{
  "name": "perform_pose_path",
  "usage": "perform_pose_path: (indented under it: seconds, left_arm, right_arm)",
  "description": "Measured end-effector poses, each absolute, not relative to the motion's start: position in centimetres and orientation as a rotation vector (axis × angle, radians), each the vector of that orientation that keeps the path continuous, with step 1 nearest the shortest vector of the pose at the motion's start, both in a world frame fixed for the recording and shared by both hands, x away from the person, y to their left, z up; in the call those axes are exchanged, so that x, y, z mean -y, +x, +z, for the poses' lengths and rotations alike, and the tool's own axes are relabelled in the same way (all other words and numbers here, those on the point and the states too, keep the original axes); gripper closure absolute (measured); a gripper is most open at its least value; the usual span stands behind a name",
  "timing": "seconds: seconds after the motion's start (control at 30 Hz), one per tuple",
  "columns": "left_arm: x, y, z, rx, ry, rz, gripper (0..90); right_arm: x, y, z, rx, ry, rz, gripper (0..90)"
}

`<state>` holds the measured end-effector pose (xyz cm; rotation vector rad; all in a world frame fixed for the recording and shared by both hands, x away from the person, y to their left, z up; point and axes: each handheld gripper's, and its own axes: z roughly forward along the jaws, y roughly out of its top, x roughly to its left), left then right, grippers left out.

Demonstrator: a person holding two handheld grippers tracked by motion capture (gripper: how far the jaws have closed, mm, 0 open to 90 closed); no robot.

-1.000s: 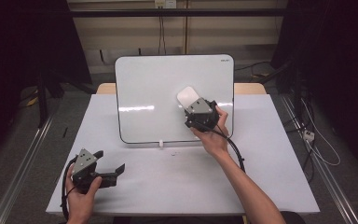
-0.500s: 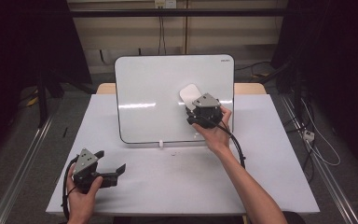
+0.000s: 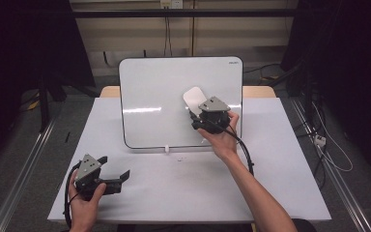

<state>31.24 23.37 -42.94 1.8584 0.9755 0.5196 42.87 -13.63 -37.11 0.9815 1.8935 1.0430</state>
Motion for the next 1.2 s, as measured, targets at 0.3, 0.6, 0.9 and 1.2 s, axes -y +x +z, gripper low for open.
perform_pose_path:
  seconds: [0.3,0.6,0.9,1.2]
  left_arm:
    - [-23.7,31.3,-43.1,-0.991,1.853,0.513,4.8]
    - [-23.6,31.1,-42.9,-0.992,1.853,0.530,4.8]
    - [-23.9,30.9,-43.0,-0.999,1.854,0.538,4.8]
    - [-24.0,31.0,-43.1,-1.016,1.846,0.529,4.8]
  right_arm:
    - [14.3,42.6,-36.6,-1.882,0.981,1.048,31.8]
    - [15.0,41.8,-36.8,-1.880,0.984,1.072,31.7]
    - [16.9,40.7,-36.8,-1.877,0.999,1.071,31.8]
    - [19.4,40.0,-37.0,-1.869,1.040,1.049,31.7]
